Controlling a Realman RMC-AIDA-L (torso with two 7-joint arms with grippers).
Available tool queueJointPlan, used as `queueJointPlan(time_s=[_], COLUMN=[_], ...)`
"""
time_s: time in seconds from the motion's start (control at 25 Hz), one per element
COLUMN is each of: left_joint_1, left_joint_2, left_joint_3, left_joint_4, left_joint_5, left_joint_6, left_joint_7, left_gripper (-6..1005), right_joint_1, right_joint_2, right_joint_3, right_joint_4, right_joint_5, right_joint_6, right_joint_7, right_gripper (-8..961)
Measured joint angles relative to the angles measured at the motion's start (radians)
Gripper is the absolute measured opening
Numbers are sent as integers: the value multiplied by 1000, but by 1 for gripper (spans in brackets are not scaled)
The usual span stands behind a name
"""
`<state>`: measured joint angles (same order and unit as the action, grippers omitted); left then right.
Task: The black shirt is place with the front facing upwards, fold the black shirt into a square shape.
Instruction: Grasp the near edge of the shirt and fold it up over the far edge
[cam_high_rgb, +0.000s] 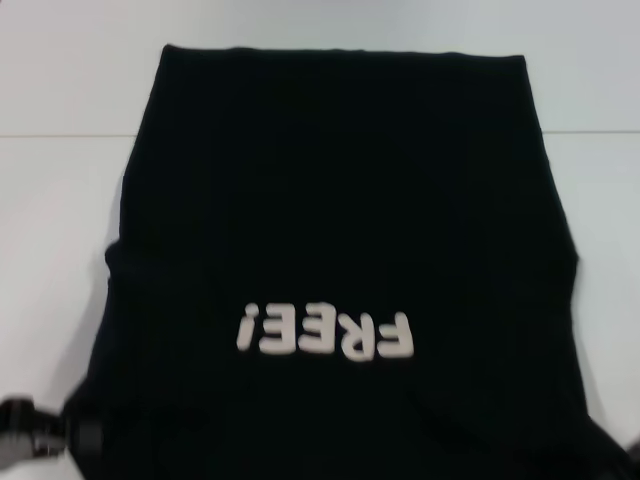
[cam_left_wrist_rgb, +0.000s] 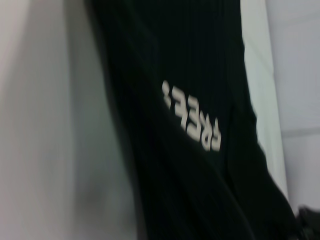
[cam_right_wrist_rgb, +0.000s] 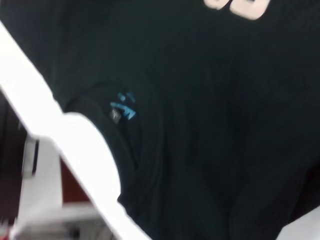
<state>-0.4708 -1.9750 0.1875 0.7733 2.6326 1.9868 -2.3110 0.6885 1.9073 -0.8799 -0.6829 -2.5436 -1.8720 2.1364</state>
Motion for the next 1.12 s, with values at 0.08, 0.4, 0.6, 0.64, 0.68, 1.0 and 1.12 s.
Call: queueJointPlan(time_s=[0.08,0.4,0.6,0.64,0.68,1.0,1.12], left_joint_1=[7,34,-4,-14,-25,-86,-86], left_joint_2=[-4,-24,-19,-14,-9,27,25], left_joint_3=[7,60,51,46,37,-46,-57], left_joint_4=[0,-4,-29,-34,-41,-119,-134], left_joint_5=[40,105,27,4,-28,-247,-348], left_joint_6=[42,83,74,69,58,-143,-231], left_joint_7=[0,-3,-5,-7,-10,-25,-15], left_gripper=[23,23,23,23,23,24,24], right_joint_1=[-2,-2,8,8,8,-19,-35], right_joint_2=[6,40,32,29,22,-9,5], right_joint_3=[0,22,154,196,249,481,491], right_joint_4=[7,29,54,54,56,101,98], right_joint_5=[-42,-100,-96,-94,-89,150,257], right_joint_6=[-34,-59,-3,13,30,99,139], right_joint_7=[-45,-52,-1,13,30,133,143], right_gripper=[37,37,38,38,38,38,38])
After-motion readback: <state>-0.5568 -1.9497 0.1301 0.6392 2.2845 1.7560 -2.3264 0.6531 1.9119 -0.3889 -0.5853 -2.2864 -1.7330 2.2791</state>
